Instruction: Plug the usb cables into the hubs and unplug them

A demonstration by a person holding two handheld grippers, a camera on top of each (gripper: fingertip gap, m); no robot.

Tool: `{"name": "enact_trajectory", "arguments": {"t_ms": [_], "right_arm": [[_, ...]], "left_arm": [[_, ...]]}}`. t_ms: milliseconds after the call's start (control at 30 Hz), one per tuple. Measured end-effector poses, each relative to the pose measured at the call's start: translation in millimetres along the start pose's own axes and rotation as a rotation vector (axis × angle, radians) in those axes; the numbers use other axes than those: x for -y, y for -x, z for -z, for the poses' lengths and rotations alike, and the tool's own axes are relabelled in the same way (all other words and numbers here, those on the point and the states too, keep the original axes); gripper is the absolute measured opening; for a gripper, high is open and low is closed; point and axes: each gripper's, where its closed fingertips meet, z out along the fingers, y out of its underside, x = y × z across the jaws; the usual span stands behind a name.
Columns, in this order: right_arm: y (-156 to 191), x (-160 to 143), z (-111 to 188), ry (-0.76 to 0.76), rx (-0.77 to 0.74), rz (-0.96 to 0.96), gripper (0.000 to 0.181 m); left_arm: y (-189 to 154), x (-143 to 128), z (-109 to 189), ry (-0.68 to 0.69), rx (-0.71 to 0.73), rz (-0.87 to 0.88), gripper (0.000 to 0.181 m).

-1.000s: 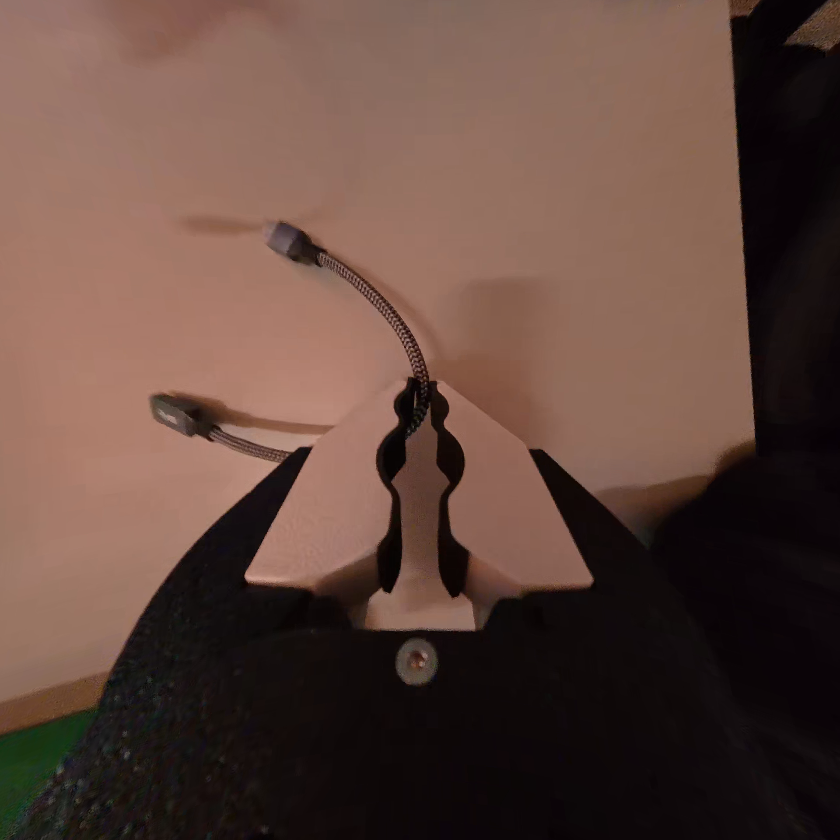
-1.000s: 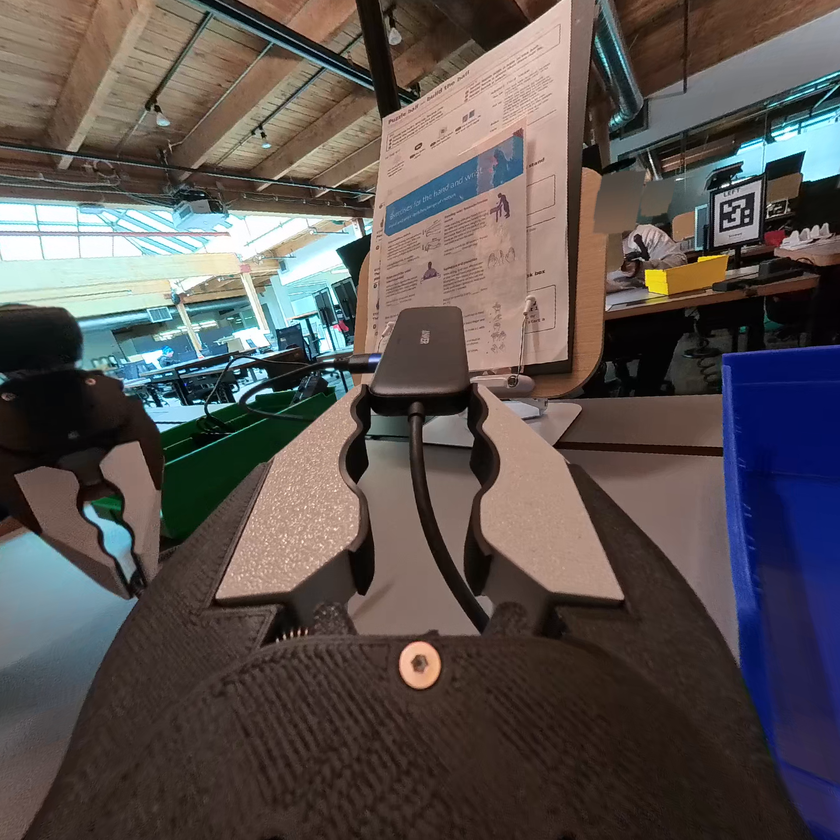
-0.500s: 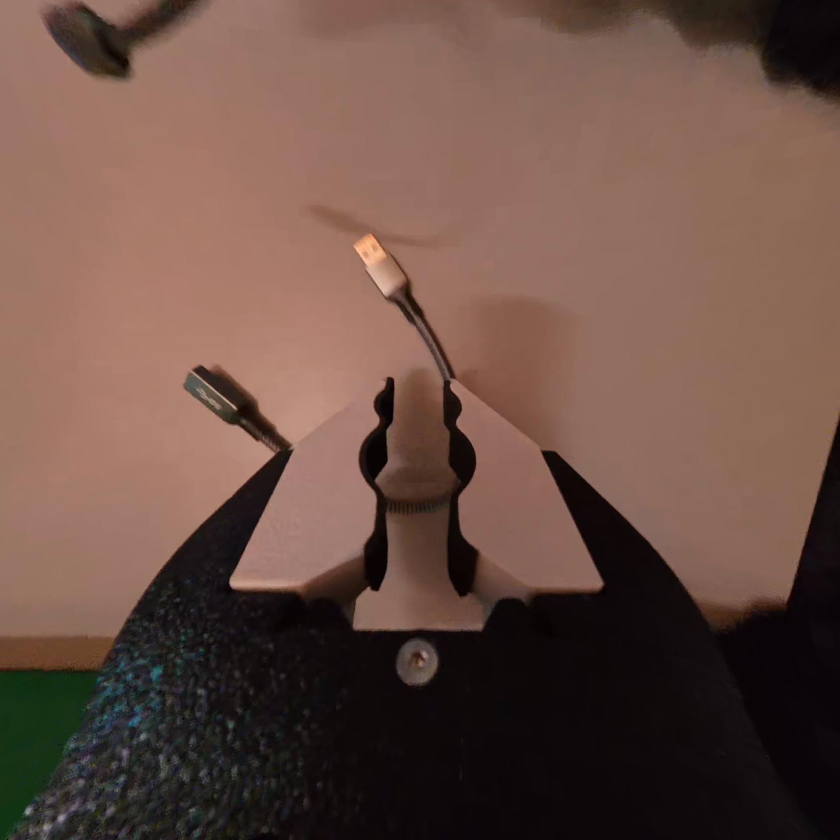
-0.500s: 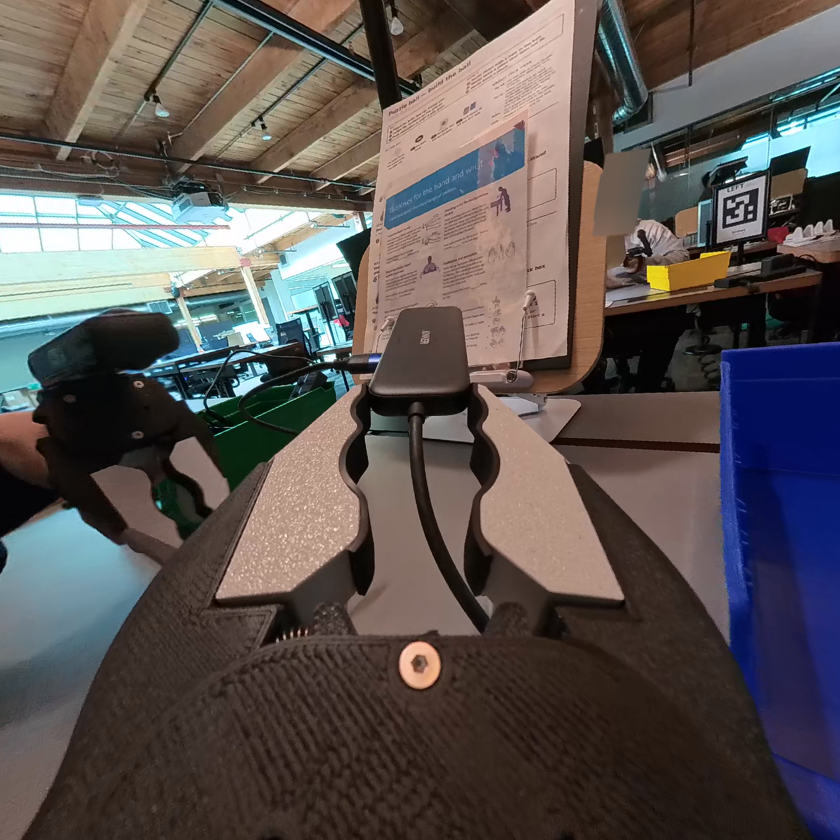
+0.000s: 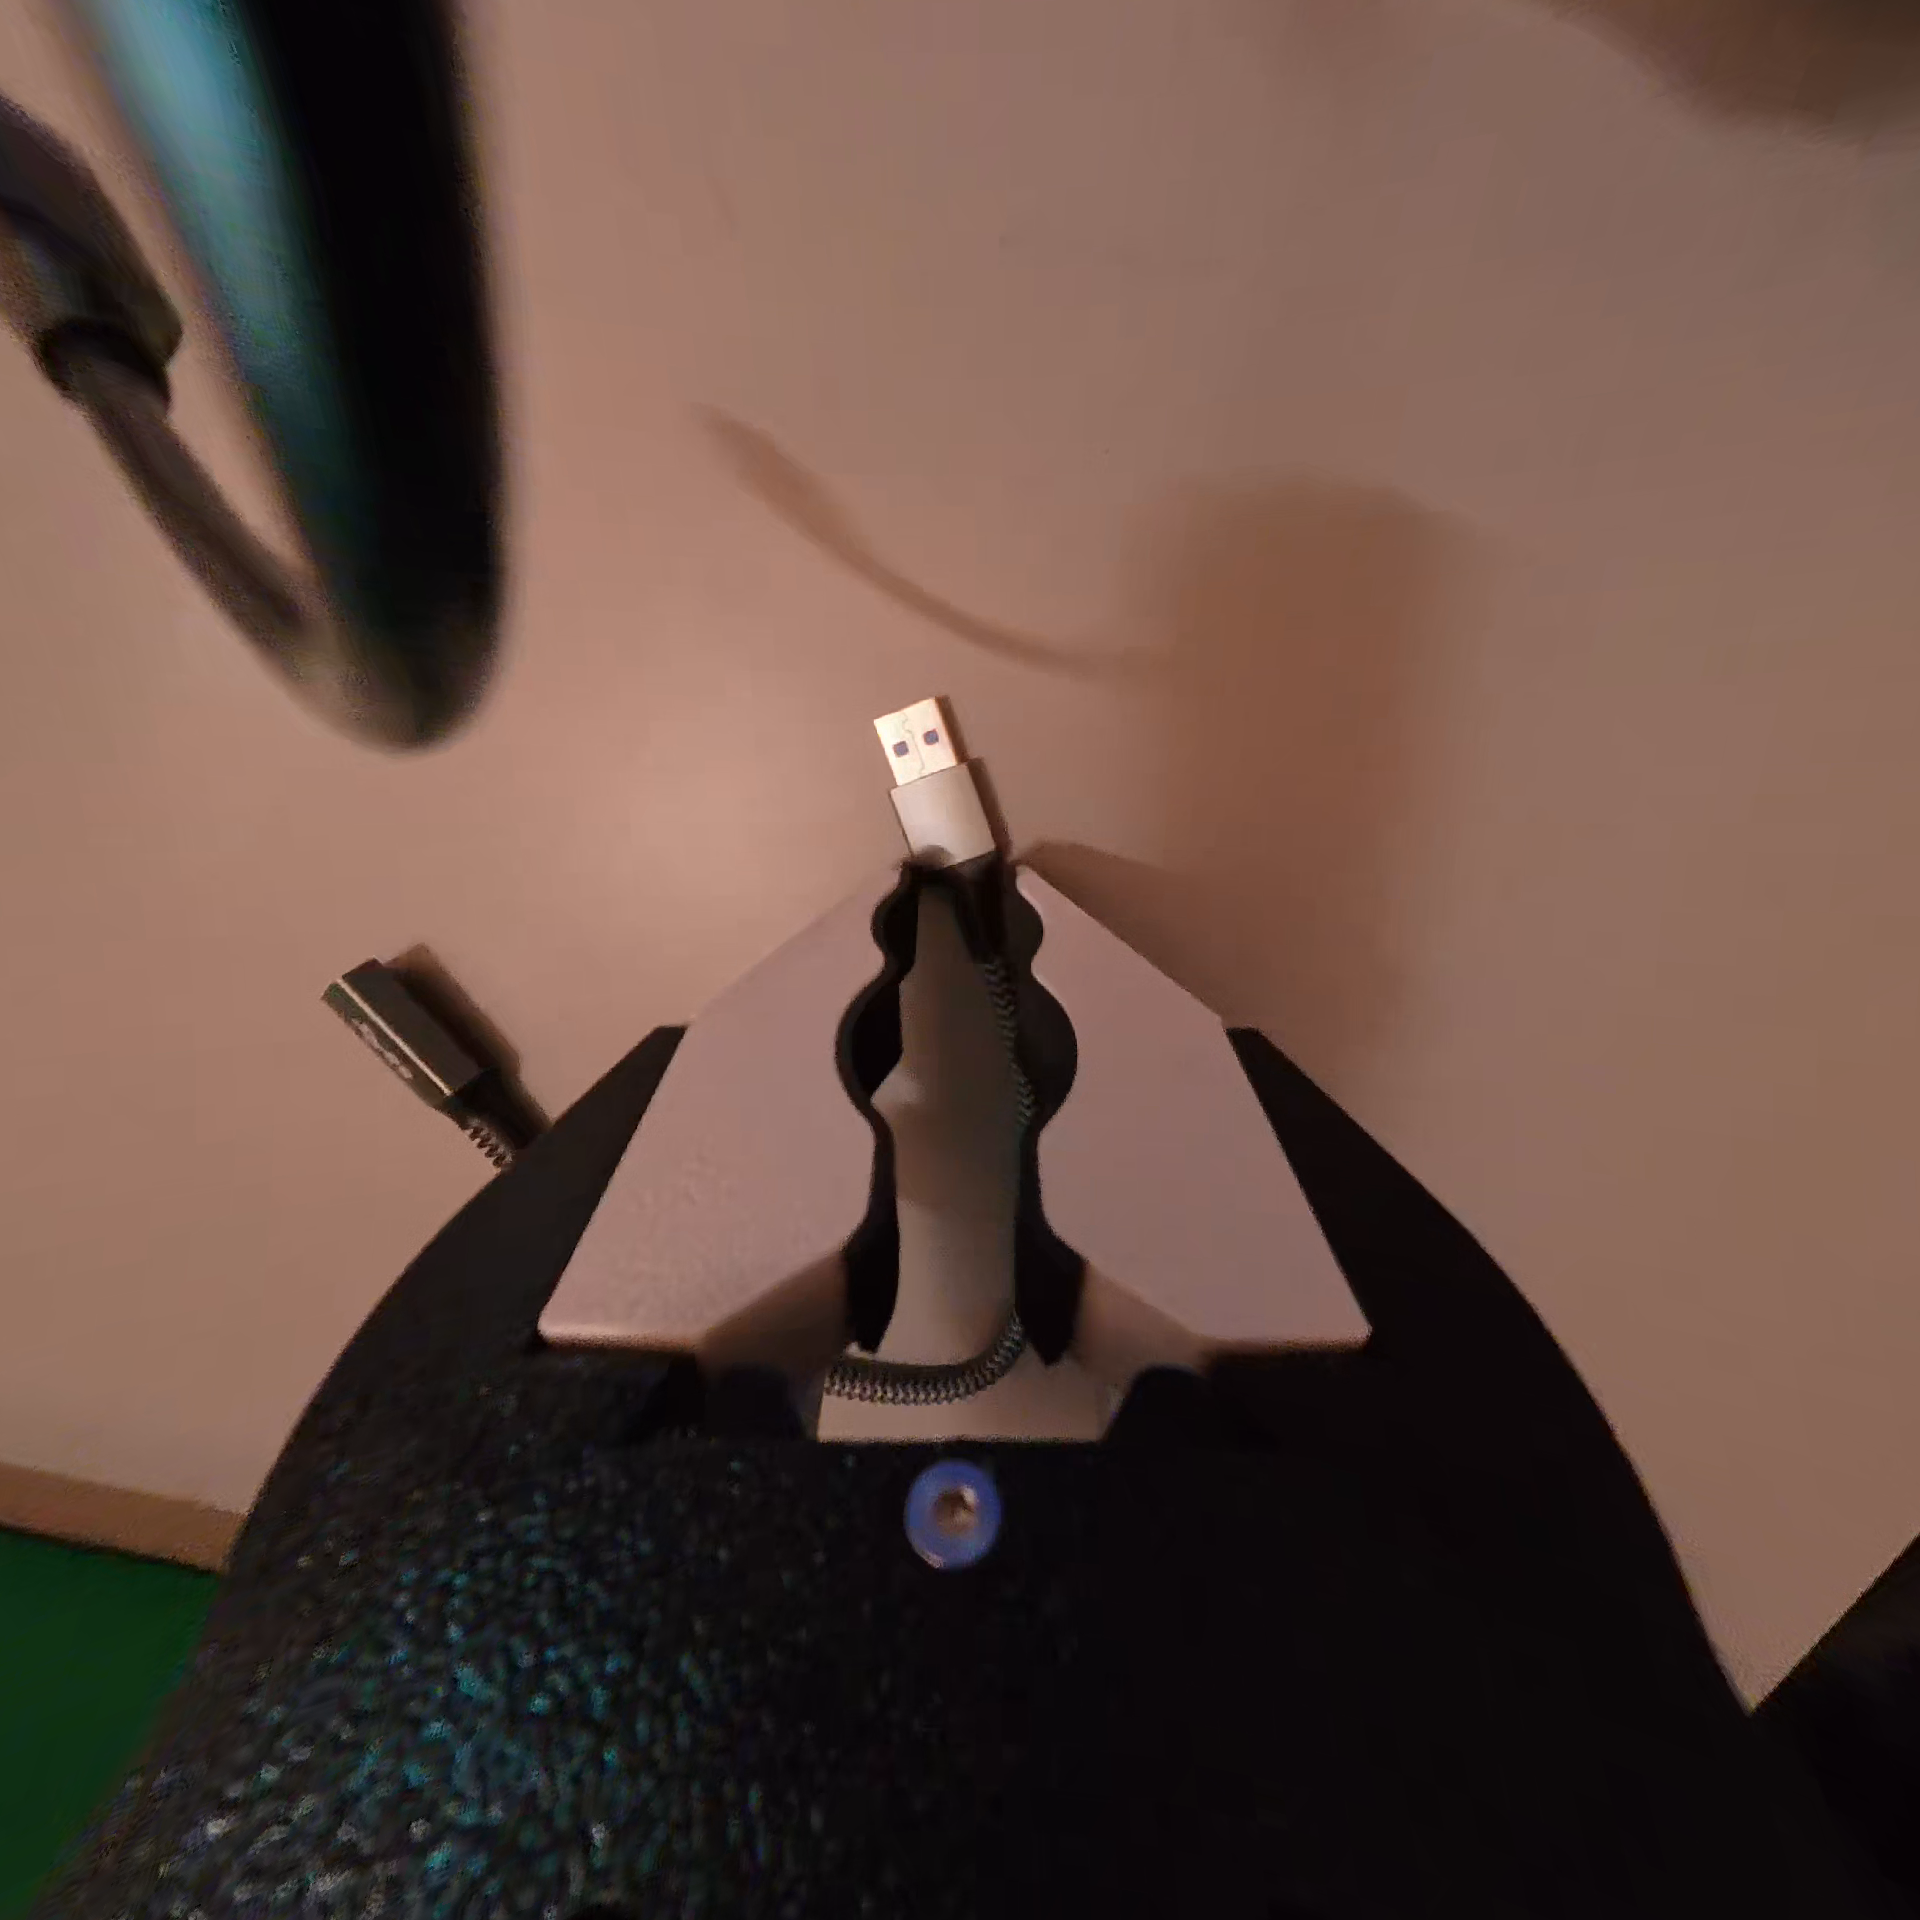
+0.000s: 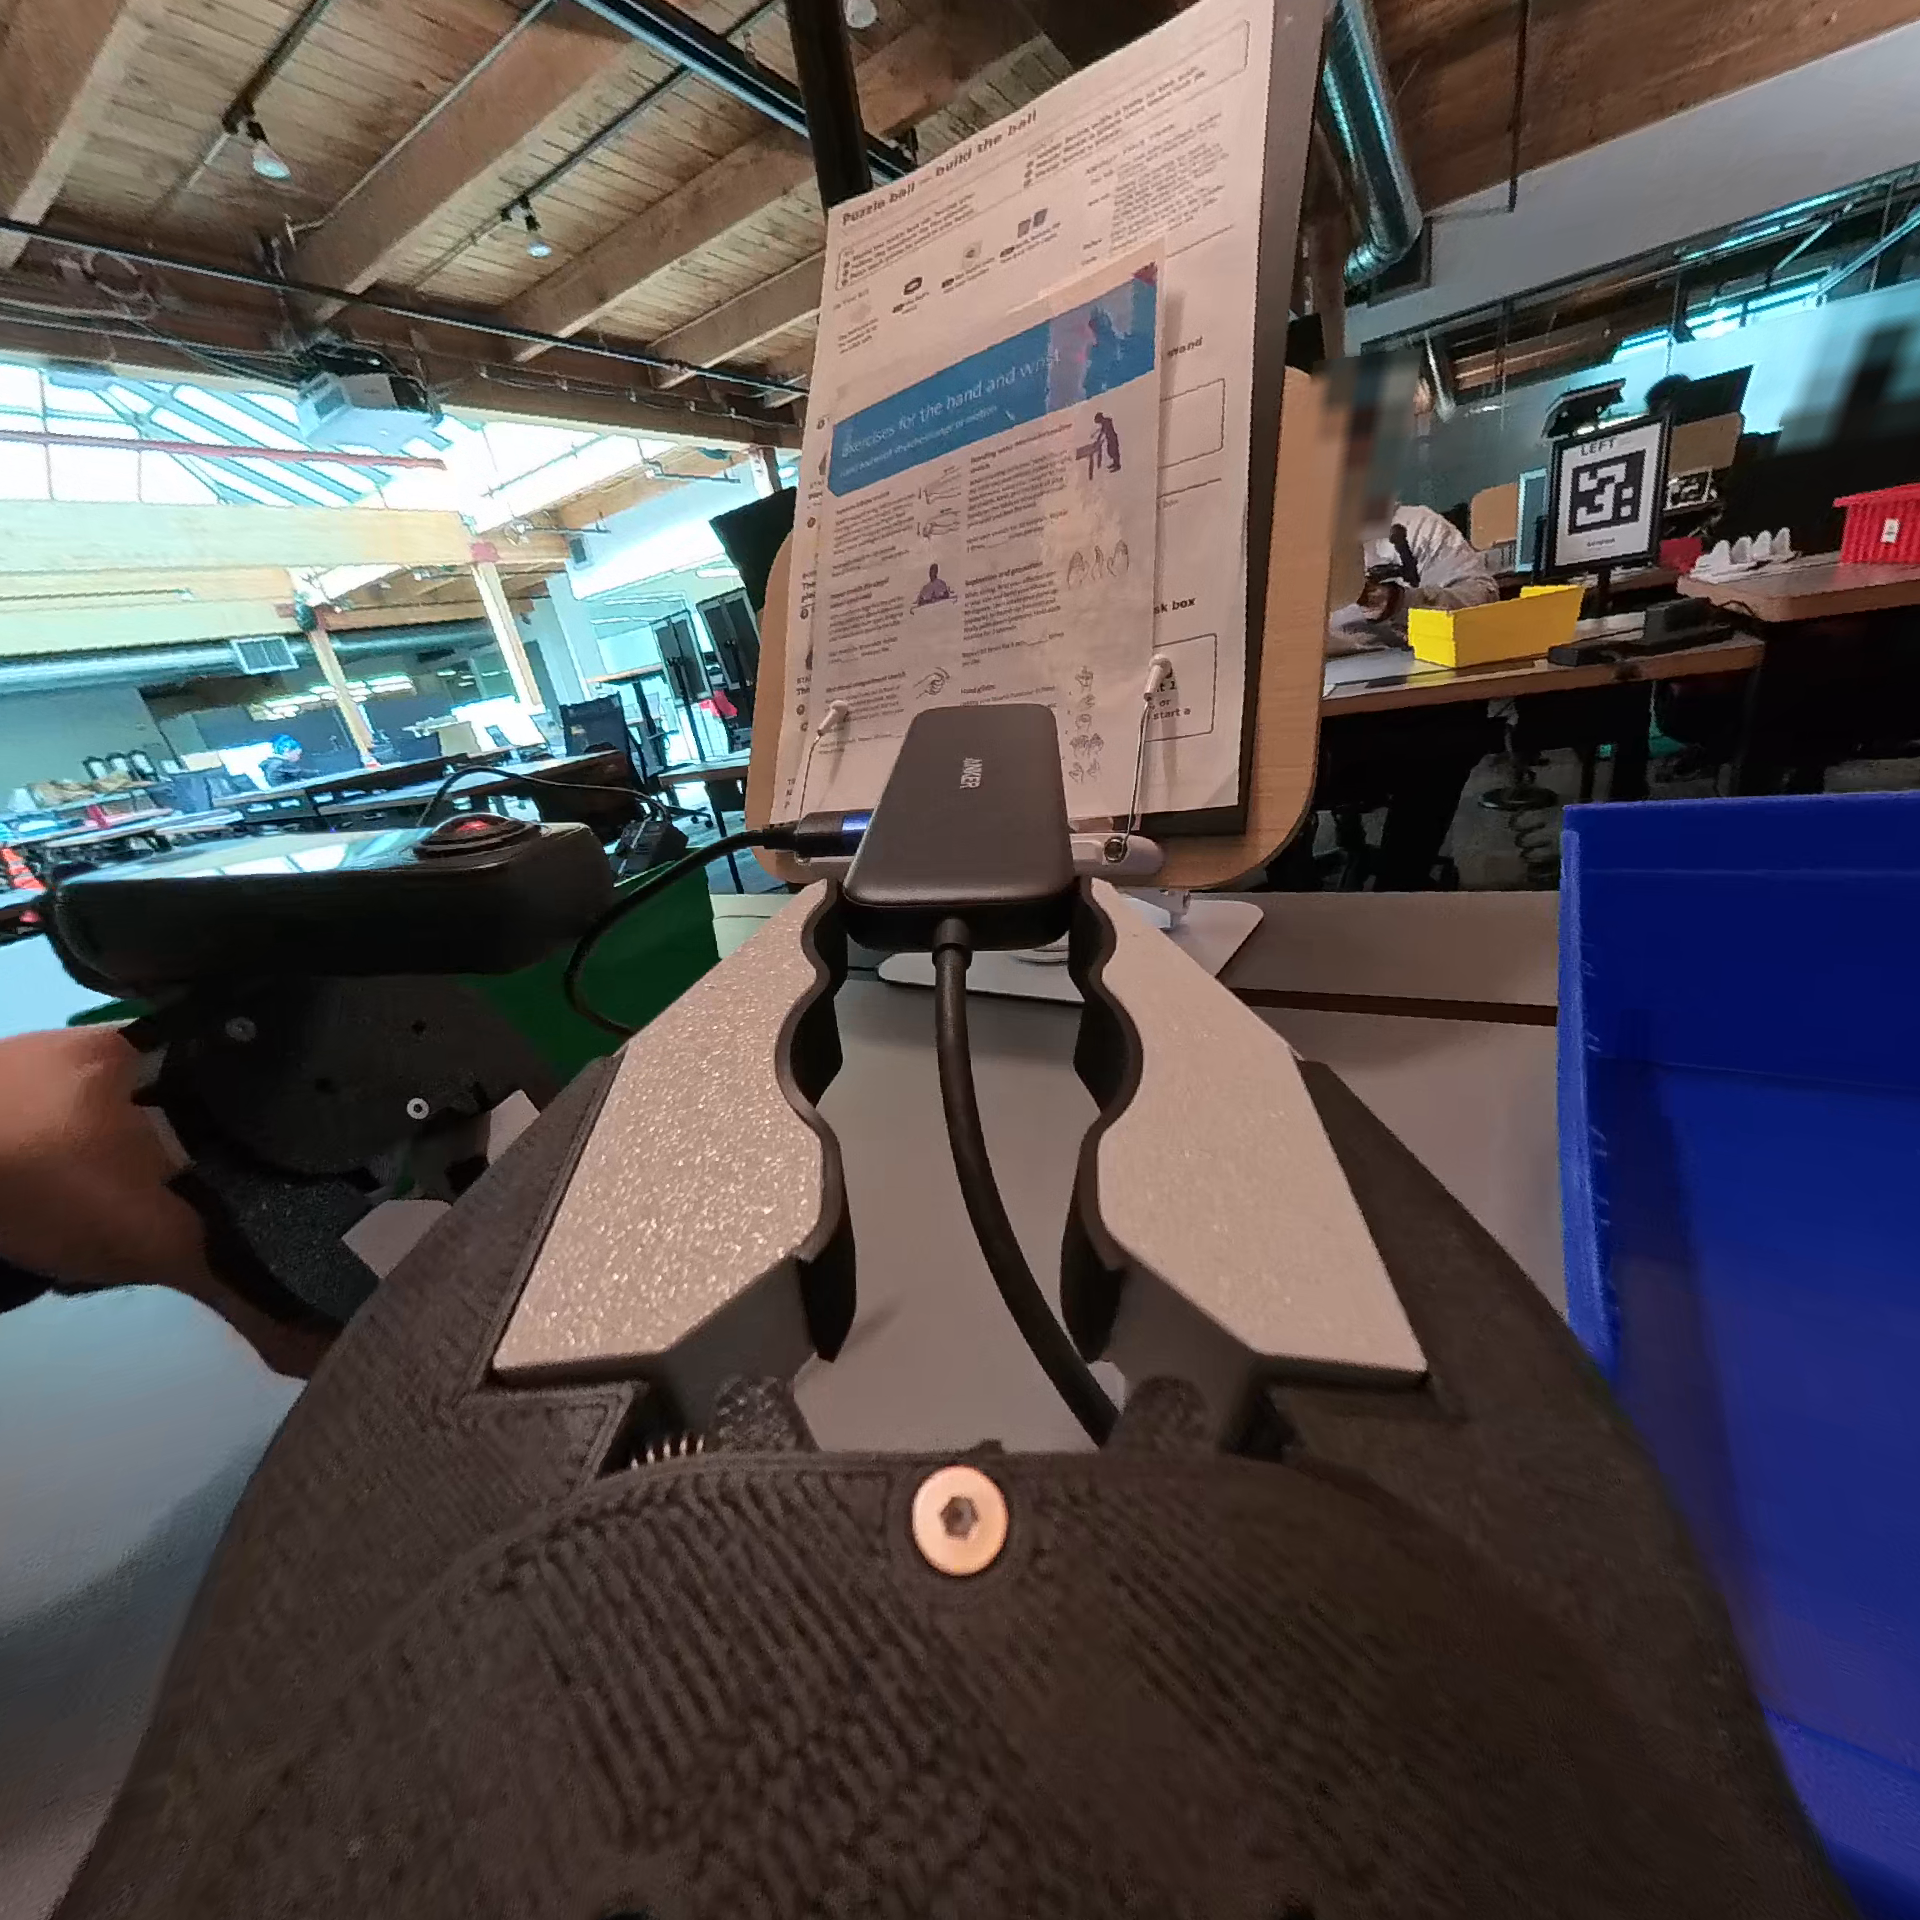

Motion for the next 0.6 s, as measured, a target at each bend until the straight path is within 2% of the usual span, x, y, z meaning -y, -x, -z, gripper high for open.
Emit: {"name": "enact_trajectory", "arguments": {"t_ms": [100, 233, 333, 500, 600], "right_arm": [[-2, -2, 0, 0.009, -0.008, -0.007, 0.042], [-2, 0, 0, 0.004, -0.005, -0.006, 0.042], [0, -2, -1, 0.007, 0.003, -0.009, 0.042], [5, -5, -2, 0.017, 0.02, -0.001, 0.042], [7, -5, -3, 0.019, 0.033, -0.001, 0.042]], "left_arm": [[-5, -4, 7, -0.053, -0.117, -0.083, 0.011], [-16, 12, 58, -0.383, -0.364, -0.119, 0.011], [-21, 10, 90, -0.543, -0.461, -0.184, 0.011], [-34, 9, 123, -0.703, -0.576, -0.271, 0.011], [-38, 7, 128, -0.711, -0.583, -0.298, 0.012]]}}
